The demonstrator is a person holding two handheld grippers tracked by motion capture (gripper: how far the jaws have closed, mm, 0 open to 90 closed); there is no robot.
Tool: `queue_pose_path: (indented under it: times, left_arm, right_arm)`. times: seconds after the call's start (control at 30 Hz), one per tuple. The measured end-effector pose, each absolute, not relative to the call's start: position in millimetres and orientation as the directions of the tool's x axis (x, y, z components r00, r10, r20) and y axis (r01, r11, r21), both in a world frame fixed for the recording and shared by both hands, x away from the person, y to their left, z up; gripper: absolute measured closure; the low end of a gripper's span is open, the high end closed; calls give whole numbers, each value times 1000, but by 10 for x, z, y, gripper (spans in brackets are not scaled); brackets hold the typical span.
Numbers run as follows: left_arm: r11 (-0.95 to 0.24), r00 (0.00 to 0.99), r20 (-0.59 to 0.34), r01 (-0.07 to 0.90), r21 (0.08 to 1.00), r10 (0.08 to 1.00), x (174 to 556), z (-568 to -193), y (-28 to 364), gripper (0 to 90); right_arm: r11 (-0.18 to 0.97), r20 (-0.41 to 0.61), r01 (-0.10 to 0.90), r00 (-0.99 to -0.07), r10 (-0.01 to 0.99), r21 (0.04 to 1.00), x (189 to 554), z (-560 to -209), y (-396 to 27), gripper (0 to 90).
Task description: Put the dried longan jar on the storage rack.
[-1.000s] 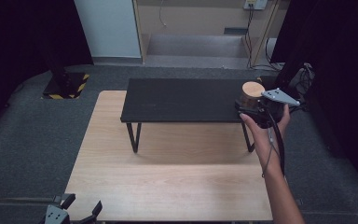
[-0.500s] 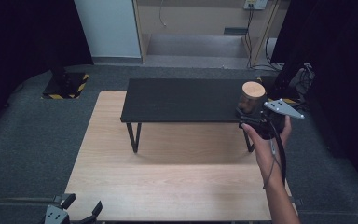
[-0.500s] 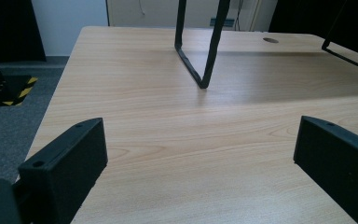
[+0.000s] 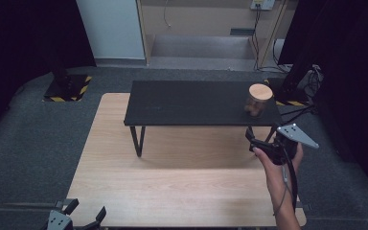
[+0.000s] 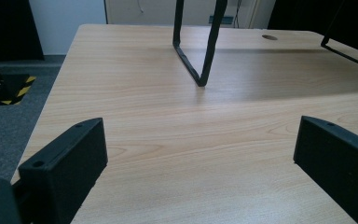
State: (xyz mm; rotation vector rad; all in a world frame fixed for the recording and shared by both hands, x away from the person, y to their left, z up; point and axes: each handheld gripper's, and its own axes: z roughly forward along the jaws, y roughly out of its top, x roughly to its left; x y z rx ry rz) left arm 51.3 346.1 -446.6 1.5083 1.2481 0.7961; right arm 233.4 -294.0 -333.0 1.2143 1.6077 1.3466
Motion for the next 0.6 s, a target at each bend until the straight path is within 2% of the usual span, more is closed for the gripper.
queue_pose_path:
  times: [0.2,0.6]
  left_arm:
    - [12,260,-98,314,949,961,526,-4465,3438,15]
    - [3,274,-96,320,948,957,557,-4471,3402,15]
  right_arm:
    - [4,63,204,-318,946,979,2119,-3460,-2981,9]
    - [56,3,165,-337,942,985,1660,-3703,-2929,9]
